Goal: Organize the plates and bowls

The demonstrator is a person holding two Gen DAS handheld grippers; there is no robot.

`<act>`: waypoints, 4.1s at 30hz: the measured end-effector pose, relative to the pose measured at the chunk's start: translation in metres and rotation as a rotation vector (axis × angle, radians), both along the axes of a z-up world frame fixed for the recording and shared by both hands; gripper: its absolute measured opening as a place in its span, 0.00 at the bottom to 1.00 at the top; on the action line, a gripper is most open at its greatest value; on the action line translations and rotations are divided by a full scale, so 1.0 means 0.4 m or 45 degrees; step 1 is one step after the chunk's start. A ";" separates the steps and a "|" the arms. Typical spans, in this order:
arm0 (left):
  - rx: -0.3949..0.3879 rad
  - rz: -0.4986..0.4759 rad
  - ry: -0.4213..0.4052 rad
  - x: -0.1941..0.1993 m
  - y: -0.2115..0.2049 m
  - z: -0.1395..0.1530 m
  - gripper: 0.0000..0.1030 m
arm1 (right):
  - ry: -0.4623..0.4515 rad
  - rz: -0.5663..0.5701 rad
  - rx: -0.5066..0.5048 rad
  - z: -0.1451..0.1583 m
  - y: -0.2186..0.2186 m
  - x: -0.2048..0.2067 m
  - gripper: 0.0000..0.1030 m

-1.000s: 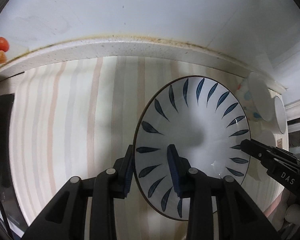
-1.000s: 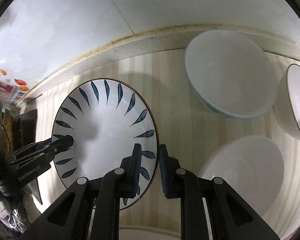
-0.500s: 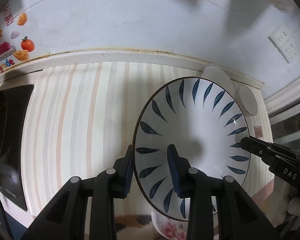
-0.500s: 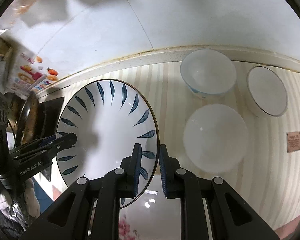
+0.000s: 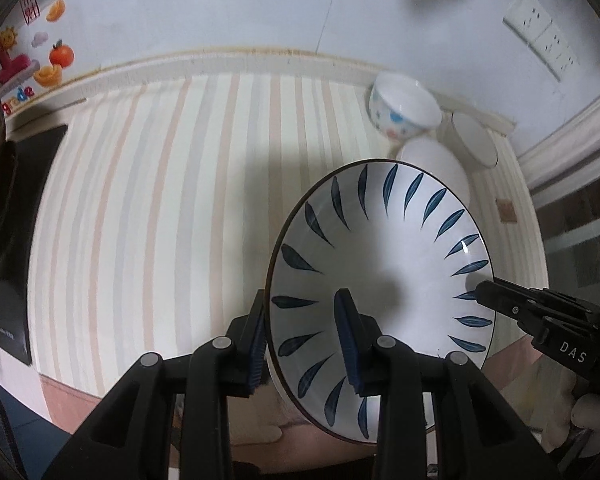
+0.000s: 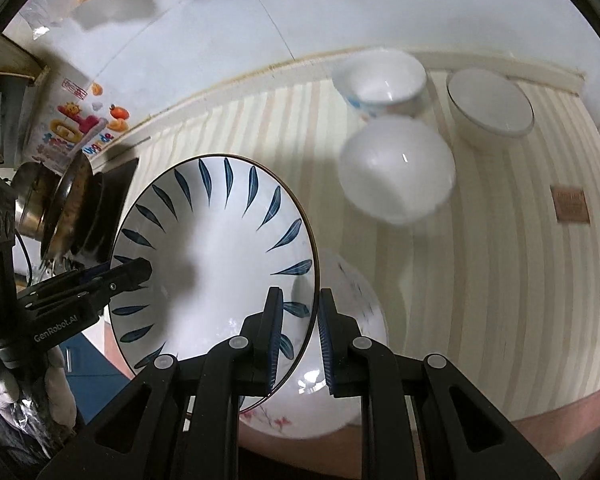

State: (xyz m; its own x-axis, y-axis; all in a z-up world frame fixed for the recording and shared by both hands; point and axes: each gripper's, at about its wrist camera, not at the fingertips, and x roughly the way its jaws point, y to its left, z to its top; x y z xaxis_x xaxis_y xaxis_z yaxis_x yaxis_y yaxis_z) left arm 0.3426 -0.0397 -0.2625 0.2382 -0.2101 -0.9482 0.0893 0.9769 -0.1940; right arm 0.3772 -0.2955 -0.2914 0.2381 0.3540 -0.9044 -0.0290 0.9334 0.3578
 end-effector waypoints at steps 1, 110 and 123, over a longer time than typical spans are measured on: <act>0.002 0.002 0.014 -0.006 -0.007 -0.011 0.29 | 0.013 -0.002 0.000 -0.013 -0.005 -0.011 0.19; 0.017 -0.027 -0.213 -0.442 -0.060 0.314 0.32 | -0.191 -0.091 -0.005 0.348 0.036 -0.540 0.40; 0.014 0.162 -0.120 -0.084 -0.221 0.179 0.32 | -0.111 -0.142 0.054 0.191 -0.240 -0.144 0.48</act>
